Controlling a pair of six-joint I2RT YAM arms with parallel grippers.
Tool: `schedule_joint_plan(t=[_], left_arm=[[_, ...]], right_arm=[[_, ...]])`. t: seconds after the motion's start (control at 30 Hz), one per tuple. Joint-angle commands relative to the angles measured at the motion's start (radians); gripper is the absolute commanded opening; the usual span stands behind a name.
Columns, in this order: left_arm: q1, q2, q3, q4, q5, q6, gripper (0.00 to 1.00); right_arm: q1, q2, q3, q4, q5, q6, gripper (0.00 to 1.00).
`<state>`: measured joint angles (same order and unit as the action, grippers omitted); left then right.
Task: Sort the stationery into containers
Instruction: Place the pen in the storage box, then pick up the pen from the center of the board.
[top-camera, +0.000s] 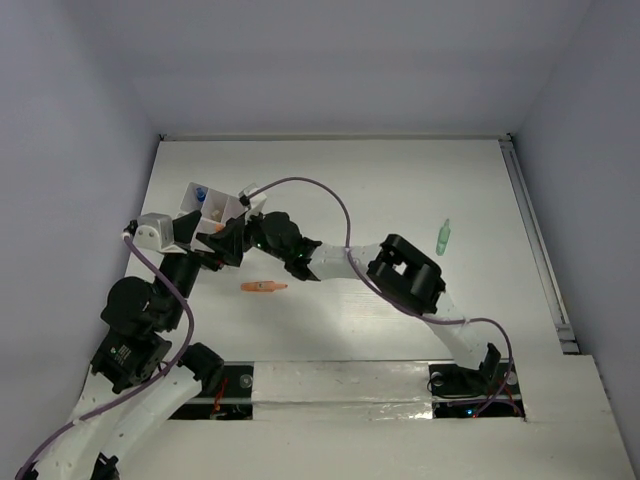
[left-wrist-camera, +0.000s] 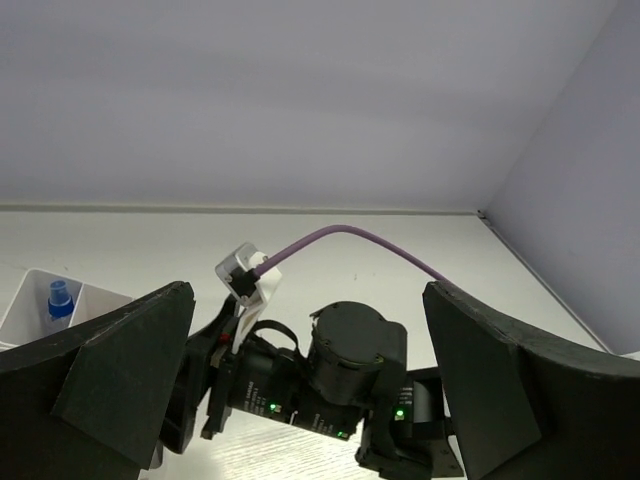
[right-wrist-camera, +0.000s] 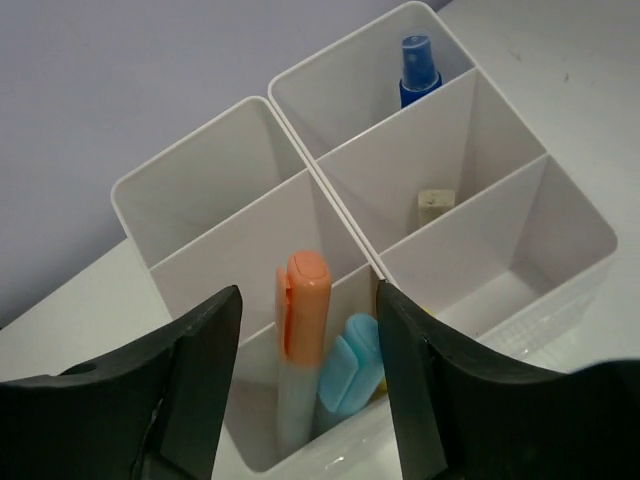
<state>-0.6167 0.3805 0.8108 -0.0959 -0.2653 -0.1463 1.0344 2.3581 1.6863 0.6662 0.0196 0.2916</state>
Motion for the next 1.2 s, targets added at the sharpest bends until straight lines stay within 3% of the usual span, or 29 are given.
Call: schedule_joint_plan(t=[0.0, 0.17, 0.23, 0.3, 0.33, 0.37, 0.4, 0.5, 0.6, 0.73, 0.83, 0.93, 1.17], left_arm=[[0.028, 0.021, -0.004, 0.059, 0.040, 0.004, 0.99], [0.046, 0.035, -0.007, 0.064, 0.060, -0.004, 0.99], [0.046, 0.040, -0.007, 0.065, 0.069, -0.007, 0.99], [0.055, 0.044, -0.009, 0.067, 0.080, -0.010, 0.99], [0.055, 0.046, -0.010, 0.067, 0.084, -0.012, 0.99], [0.055, 0.049, -0.010, 0.068, 0.089, -0.012, 0.99], [0.055, 0.051, -0.010, 0.070, 0.097, -0.013, 0.99], [0.066, 0.058, -0.012, 0.073, 0.109, -0.016, 0.99], [0.075, 0.066, -0.013, 0.073, 0.116, -0.019, 0.99], [0.084, 0.075, -0.013, 0.073, 0.126, -0.022, 0.99], [0.084, 0.077, -0.015, 0.073, 0.127, -0.024, 0.99], [0.084, 0.074, -0.016, 0.073, 0.126, -0.026, 0.99], [0.084, 0.077, -0.016, 0.073, 0.127, -0.026, 0.99]], right_arm=[[0.006, -0.123, -0.031, 0.062, -0.012, -0.023, 0.64], [0.006, -0.299, -0.167, -0.019, -0.029, -0.017, 0.67], [0.006, -0.368, -0.274, -0.075, -0.035, -0.002, 0.64], [0.006, -0.454, -0.333, -0.201, -0.046, 0.032, 0.48], [0.006, -0.474, -0.356, -0.250, -0.053, 0.047, 0.23], [0.006, -0.490, -0.391, -0.302, -0.066, 0.058, 0.08], [0.006, -0.512, -0.411, -0.380, -0.096, 0.082, 0.00], [0.015, -0.551, -0.517, -0.444, -0.150, 0.130, 0.00], [0.015, -0.557, -0.553, -0.526, -0.177, 0.150, 0.13], [0.033, -0.519, -0.539, -0.562, -0.259, 0.162, 0.42], [0.042, -0.481, -0.521, -0.550, -0.268, 0.170, 0.57], [0.042, -0.422, -0.499, -0.539, -0.262, 0.190, 0.66], [0.023, -0.310, -0.416, -0.540, -0.188, 0.225, 0.70]])
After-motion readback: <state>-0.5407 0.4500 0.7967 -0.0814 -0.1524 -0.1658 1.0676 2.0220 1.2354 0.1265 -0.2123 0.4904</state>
